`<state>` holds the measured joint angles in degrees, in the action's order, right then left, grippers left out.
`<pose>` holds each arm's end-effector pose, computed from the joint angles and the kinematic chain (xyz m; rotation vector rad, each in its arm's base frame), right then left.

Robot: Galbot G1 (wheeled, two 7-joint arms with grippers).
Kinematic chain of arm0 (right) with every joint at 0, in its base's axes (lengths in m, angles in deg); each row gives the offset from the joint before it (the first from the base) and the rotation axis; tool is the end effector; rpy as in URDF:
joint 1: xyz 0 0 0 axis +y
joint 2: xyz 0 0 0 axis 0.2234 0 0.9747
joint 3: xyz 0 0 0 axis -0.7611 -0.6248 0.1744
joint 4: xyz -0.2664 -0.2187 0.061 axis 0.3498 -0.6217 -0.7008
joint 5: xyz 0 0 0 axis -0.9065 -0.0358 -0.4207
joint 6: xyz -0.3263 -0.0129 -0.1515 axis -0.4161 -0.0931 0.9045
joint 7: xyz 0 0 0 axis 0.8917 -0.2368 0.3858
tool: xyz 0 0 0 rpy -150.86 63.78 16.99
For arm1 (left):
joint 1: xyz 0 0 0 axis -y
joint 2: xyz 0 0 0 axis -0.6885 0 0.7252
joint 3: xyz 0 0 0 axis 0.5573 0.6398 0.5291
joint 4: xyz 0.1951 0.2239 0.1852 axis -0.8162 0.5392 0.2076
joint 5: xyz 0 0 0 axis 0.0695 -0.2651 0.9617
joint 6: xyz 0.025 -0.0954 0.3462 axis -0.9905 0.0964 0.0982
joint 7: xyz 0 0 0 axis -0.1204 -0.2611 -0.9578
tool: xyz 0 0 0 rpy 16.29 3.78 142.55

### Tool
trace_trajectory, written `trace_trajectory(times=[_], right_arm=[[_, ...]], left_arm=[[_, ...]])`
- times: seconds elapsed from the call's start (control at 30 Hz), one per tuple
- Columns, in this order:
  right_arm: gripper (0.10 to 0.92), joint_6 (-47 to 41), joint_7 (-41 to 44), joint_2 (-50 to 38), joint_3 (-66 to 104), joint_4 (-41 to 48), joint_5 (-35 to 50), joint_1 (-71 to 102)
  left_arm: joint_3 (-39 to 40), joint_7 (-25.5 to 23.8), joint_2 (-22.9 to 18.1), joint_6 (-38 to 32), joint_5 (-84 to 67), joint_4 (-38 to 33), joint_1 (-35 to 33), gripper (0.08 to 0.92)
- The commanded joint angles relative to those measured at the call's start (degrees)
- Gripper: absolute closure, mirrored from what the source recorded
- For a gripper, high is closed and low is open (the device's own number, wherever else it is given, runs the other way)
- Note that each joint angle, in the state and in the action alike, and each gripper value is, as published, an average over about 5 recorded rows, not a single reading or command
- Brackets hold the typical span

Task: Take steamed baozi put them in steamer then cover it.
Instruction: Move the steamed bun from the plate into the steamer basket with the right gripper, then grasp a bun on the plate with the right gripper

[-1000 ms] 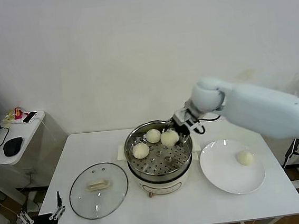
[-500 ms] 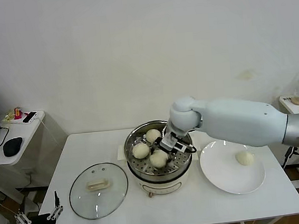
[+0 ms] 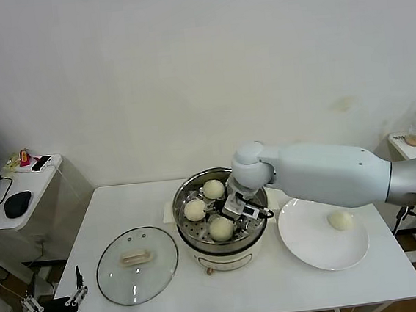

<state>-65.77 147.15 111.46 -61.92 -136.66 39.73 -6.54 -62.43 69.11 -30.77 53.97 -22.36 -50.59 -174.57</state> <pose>0.4905 0.1218 -0.1123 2.0655 -0.8101 2.1184 0.1219 0.1194 -0.3213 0.5128 -2.9644 -0.6336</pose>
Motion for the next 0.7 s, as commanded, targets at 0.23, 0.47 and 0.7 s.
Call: trace_trajectory(times=[0.23, 0.47, 0.7], right_arm=[[0.202, -8.1, 4.9, -4.5, 8.5, 3.2, 1.1, -3.4], [0.203, -21.1, 6.9, -11.8, 12.3, 5.2, 4.4, -4.1], [0.203, -24.9, 6.6, -23.0, 12.8, 2.6, 5.8, -1.7]], left_arm=[[0.0, 0.0, 1.1, 0.1, -0.2, 0.4, 0.5, 0.177], [0.4, -0.1, 2.5, 0.2, -0.6, 0.5, 1.0, 0.177], [1.7, -0.1, 3.4, 0.2, -0.9, 0.5, 1.6, 0.177]])
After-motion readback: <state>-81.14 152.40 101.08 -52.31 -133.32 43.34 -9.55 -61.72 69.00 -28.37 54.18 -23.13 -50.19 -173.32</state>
